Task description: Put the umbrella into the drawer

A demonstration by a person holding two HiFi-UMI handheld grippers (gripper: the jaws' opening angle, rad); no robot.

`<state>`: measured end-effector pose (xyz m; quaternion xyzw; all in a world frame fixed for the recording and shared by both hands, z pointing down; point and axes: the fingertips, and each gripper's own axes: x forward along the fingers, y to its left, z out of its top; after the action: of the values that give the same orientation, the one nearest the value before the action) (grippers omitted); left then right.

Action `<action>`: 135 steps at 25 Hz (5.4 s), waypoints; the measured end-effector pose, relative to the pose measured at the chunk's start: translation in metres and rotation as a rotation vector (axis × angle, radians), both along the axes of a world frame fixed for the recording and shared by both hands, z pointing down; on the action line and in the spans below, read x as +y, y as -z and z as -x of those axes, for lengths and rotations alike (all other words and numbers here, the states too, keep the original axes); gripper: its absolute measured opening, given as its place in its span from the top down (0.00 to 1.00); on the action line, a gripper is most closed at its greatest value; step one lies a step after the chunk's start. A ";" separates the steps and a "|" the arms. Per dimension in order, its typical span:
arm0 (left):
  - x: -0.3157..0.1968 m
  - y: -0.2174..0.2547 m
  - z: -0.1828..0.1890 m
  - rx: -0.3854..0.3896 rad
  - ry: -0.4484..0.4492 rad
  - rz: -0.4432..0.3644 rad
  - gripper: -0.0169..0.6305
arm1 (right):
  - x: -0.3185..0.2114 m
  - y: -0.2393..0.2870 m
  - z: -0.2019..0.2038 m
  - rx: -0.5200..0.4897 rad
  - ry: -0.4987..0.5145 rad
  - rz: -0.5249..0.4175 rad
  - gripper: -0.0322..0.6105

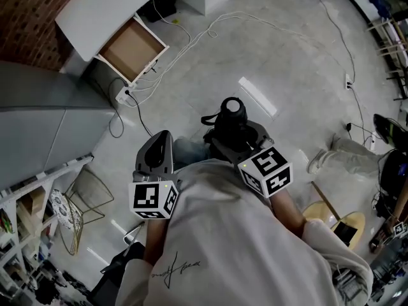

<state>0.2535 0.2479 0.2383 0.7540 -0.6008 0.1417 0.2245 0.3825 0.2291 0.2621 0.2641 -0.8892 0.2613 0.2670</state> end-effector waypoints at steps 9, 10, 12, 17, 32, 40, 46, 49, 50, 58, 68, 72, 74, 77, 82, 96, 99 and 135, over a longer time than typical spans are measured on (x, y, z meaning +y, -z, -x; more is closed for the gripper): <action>-0.019 -0.014 0.024 0.057 0.107 0.000 0.95 | -0.024 -0.010 0.038 0.037 0.141 0.018 0.55; -0.024 -0.014 0.028 0.059 0.118 -0.006 0.95 | -0.029 -0.010 0.042 0.039 0.153 0.014 0.55; -0.038 -0.013 0.041 0.062 0.143 -0.017 0.95 | -0.043 -0.009 0.052 0.044 0.172 0.007 0.55; -0.076 -0.006 0.078 0.060 0.209 -0.043 0.95 | -0.085 -0.003 0.082 0.043 0.206 -0.007 0.55; -0.168 -0.008 0.176 0.087 0.266 -0.034 0.95 | -0.177 0.001 0.175 0.045 0.263 0.013 0.55; -0.187 -0.007 0.237 0.089 0.361 -0.064 0.95 | -0.207 0.006 0.228 0.068 0.319 0.003 0.55; -0.196 -0.012 0.266 0.109 0.384 -0.076 0.95 | -0.214 0.009 0.256 0.054 0.362 0.004 0.55; -0.196 -0.016 0.276 0.113 0.393 -0.070 0.95 | -0.215 0.012 0.265 0.021 0.367 0.028 0.55; -0.196 -0.018 0.280 0.122 0.401 -0.067 0.95 | -0.215 0.013 0.268 0.011 0.376 0.031 0.55; -0.190 -0.023 0.287 0.152 0.437 -0.048 0.95 | -0.225 0.022 0.279 -0.027 0.444 0.012 0.55; -0.187 -0.035 0.278 0.166 0.464 -0.001 0.95 | -0.235 0.009 0.291 -0.001 0.552 0.010 0.55; -0.185 -0.046 0.274 0.166 0.448 0.039 0.95 | -0.238 0.001 0.296 -0.005 0.571 0.028 0.55; -0.183 -0.048 0.272 0.166 0.445 0.048 0.95 | -0.238 -0.002 0.297 -0.004 0.576 0.031 0.55; -0.181 -0.049 0.272 0.173 0.442 0.058 0.95 | -0.241 -0.007 0.298 0.006 0.582 0.027 0.55; -0.180 -0.054 0.277 0.175 0.446 0.087 0.95 | -0.243 -0.015 0.299 0.002 0.595 0.046 0.55; -0.178 -0.081 0.297 0.173 0.484 0.171 0.95 | -0.257 -0.059 0.312 0.040 0.640 0.096 0.55; -0.180 -0.083 0.296 0.187 0.492 0.179 0.94 | -0.257 -0.067 0.316 0.047 0.661 0.106 0.55; -0.209 -0.133 0.272 0.221 0.444 0.325 0.94 | -0.284 -0.148 0.327 0.148 0.808 0.101 0.55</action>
<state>-0.0180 0.0393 0.3714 0.5691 -0.6926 0.1005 0.4316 0.0558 -0.0547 0.4102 -0.1018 -0.8858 0.1590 0.4239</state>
